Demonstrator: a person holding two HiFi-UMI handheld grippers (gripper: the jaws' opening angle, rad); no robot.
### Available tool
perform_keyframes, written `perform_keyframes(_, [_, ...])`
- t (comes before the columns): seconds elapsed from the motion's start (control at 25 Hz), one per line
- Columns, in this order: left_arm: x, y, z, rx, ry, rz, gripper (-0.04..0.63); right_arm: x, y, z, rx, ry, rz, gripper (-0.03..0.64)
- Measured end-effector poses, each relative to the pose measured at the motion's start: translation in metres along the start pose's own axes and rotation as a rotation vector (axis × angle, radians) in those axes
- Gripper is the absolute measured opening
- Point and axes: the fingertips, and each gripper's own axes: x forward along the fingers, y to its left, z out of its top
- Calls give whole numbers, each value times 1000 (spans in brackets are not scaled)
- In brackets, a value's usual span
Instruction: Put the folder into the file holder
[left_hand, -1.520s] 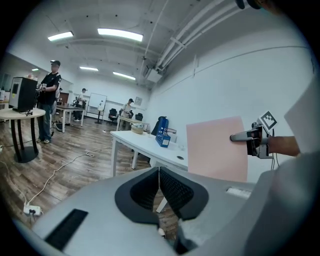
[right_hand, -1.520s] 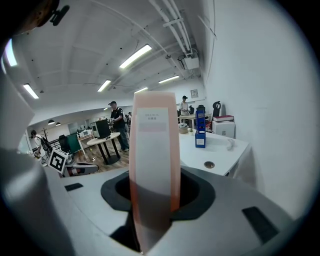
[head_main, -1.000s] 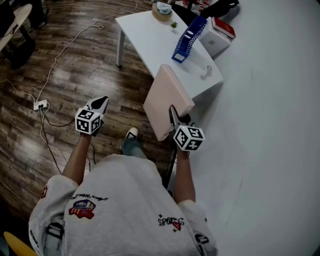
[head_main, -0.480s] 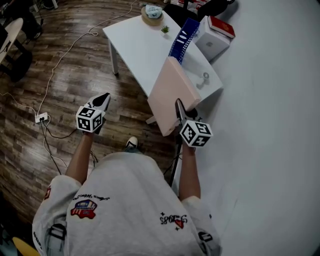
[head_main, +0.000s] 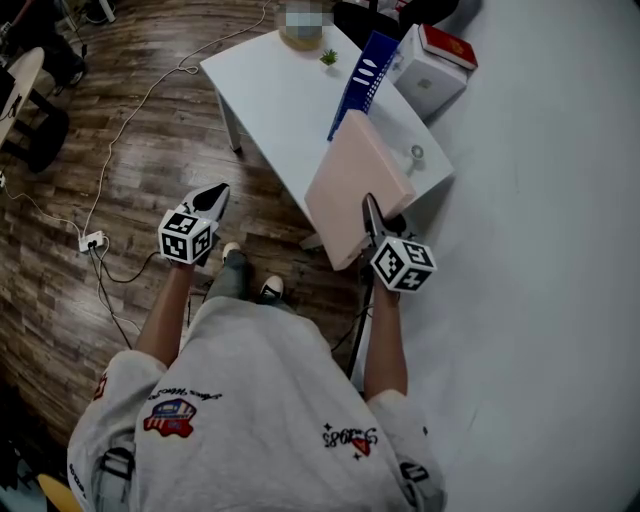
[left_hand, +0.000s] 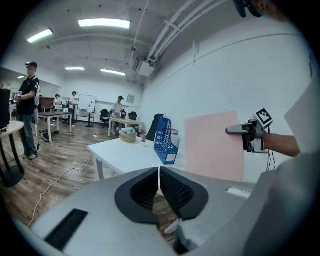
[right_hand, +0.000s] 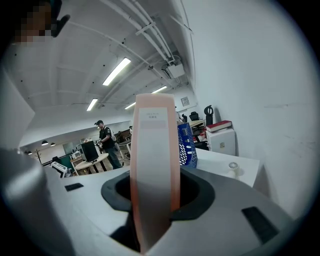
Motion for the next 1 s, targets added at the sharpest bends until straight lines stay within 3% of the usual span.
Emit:
perform_keyframes(0.48, [59, 55, 30, -5, -2, -50, 12, 82, 26, 17, -20, 17, 28, 156])
perform_keyframes(1.0, [149, 203, 108, -16, -20, -114, 12, 242, 62, 77, -38, 19, -29, 156])
